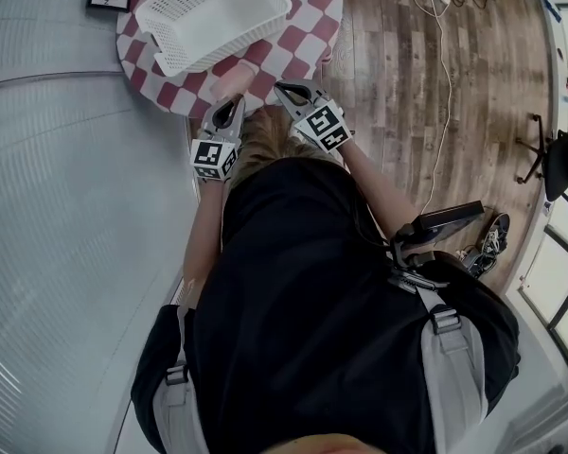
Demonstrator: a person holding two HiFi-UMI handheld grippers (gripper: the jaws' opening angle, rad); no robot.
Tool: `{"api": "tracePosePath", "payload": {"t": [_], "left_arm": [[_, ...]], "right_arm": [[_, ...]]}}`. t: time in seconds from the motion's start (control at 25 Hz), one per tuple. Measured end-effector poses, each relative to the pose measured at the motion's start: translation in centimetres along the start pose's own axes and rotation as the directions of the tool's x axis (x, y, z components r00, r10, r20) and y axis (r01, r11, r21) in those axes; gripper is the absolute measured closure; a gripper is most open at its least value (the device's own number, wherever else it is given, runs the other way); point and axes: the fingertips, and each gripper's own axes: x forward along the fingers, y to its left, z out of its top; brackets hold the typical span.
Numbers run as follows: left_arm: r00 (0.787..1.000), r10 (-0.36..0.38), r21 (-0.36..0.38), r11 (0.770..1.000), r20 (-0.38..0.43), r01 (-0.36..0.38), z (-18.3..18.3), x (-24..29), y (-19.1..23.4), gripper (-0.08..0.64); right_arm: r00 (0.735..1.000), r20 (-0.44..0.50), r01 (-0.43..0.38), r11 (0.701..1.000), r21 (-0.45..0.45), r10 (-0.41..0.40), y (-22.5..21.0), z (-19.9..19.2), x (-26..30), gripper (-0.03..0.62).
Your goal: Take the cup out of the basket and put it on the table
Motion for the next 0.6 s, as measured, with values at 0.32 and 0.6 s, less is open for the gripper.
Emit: {"api": "tracePosePath", "payload": {"t": [0.32, 0.6], "left_arm": [[1.000, 0.002, -0.007, 1.000, -0.010, -0.002, -0.36, 0.30, -0.34, 0.538], [1.000, 0.000, -0.012, 1.000, -0.010, 0.000, -0.33, 0.77, -0.75, 0.538]], "right_arm": [[1.000, -0.013, -0.025, 1.000, 0.010, 0.025, -0.09, -0.41, -0.19, 0.581], [0.999, -0.021, -0.046, 0.999, 0.022, 0.046, -0.18, -0.72, -0.44, 0.581]]}}
